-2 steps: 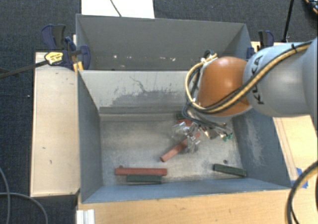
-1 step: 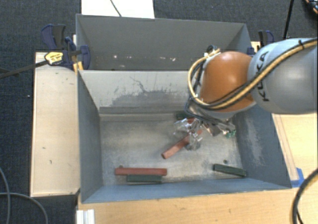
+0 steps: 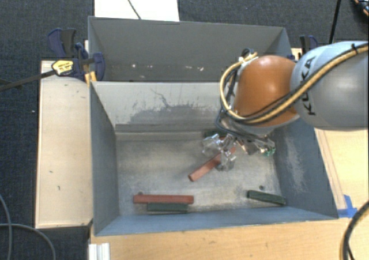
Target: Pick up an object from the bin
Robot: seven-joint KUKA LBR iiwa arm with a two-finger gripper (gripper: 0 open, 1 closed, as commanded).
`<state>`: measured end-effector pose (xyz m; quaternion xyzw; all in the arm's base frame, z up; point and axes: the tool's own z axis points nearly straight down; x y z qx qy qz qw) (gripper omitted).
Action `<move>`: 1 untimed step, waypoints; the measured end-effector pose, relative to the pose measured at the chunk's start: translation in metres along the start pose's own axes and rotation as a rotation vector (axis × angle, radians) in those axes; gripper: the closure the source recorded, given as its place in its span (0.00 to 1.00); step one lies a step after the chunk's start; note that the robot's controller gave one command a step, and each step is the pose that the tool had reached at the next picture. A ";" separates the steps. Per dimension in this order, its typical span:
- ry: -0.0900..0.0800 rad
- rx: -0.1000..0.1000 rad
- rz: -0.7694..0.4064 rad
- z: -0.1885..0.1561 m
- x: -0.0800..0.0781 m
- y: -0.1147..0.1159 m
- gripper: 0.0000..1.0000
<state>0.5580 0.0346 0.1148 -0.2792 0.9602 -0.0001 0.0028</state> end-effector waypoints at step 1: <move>-0.001 0.000 0.001 -0.006 0.000 0.000 1.00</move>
Offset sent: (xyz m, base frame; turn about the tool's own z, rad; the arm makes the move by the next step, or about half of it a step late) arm -0.0001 0.0000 0.0169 0.0000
